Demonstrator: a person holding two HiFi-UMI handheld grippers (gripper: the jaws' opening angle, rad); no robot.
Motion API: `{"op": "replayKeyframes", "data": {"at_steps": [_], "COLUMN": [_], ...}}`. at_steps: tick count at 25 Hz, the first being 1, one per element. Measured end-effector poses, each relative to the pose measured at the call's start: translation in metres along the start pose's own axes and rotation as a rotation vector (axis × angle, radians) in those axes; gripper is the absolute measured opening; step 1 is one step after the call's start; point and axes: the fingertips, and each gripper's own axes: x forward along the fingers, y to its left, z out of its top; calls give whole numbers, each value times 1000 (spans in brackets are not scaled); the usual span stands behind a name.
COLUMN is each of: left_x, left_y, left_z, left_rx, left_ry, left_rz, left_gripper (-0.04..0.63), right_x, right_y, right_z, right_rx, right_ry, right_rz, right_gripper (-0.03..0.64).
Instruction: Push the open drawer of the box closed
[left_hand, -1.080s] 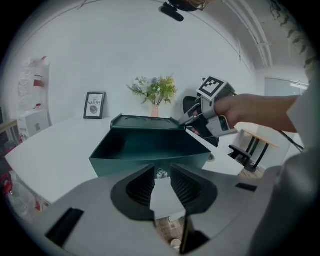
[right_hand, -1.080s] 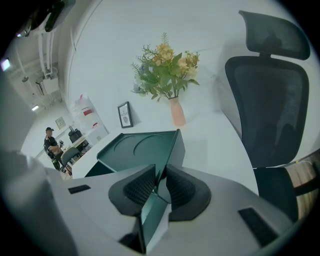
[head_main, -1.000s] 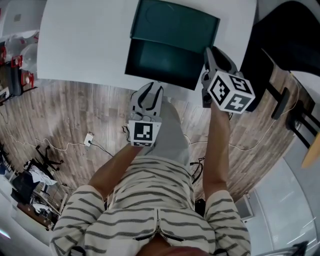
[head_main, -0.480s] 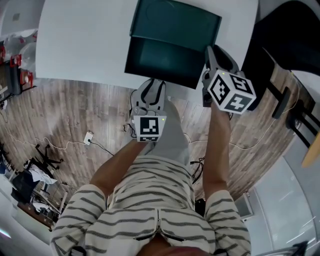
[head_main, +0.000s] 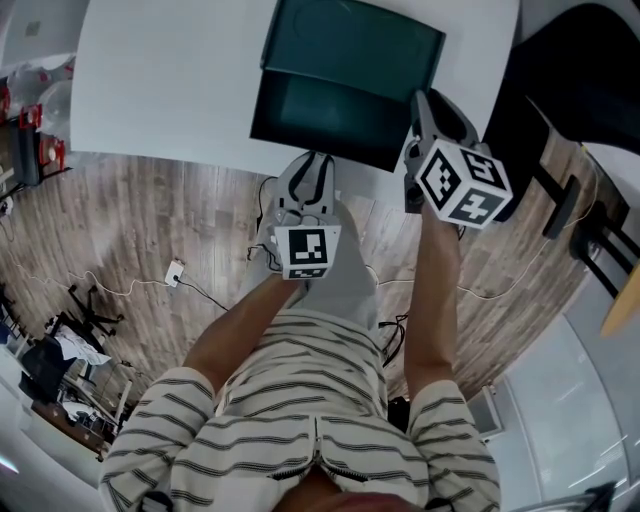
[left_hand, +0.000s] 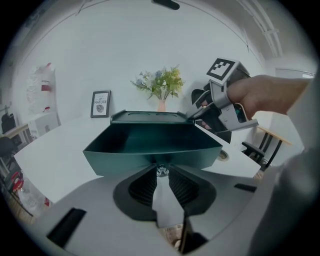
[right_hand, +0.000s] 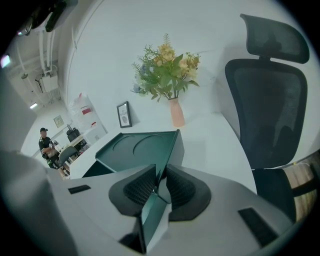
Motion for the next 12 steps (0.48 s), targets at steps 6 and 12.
{"op": "replayKeyframes", "data": {"at_steps": [6,12], "left_x": [2,6], "left_y": [0,1], "left_z": [6,11], "left_rx": [3,7], "left_ry": [-8,-15], "left_rz": [0,0], "left_gripper": [60,60], "right_x": [0,1], "right_y": [1,0], "right_z": [0,0], "right_rx": [1,0], "right_ry": [-1,2], "right_rz": [4,9], "right_gripper": [75,77]}}
